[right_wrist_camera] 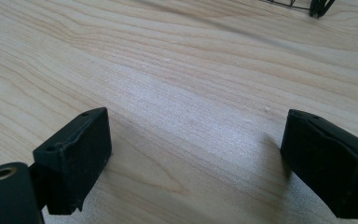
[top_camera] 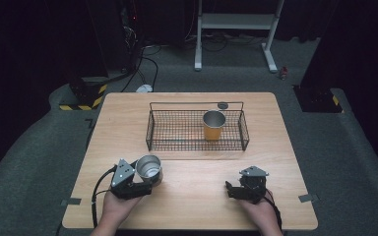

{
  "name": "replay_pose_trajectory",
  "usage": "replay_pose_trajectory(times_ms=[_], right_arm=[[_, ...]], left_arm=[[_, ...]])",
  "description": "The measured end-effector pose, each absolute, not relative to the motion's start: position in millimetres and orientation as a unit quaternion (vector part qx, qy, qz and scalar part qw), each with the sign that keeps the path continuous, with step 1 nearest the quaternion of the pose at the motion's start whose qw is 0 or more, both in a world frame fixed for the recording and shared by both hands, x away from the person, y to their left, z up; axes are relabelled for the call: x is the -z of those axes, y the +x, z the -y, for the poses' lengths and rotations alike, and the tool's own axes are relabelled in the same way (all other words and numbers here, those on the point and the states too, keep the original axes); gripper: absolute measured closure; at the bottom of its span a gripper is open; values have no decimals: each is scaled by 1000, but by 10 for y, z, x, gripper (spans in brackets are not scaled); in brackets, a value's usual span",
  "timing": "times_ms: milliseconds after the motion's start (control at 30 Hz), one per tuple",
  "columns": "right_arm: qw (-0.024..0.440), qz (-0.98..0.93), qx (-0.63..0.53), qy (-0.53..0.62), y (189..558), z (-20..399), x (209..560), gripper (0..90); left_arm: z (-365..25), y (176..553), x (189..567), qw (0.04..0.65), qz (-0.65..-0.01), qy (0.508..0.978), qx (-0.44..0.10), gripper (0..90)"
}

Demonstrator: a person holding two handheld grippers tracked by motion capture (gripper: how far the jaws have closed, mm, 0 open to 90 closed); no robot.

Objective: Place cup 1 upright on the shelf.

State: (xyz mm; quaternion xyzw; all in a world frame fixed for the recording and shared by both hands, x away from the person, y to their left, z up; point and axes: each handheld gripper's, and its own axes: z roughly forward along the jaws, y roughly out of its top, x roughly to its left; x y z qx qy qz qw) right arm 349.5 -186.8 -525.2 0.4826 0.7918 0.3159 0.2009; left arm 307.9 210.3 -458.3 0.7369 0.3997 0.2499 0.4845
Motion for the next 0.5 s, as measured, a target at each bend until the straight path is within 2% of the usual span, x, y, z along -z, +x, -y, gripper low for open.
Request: replay_pose_trajectory(times_ms=[500], right_arm=[[199,-791,-317,483,3500,1865,5251,86]], left_arm=[[-2069,3187,4400,489,-397,731,-263,188]])
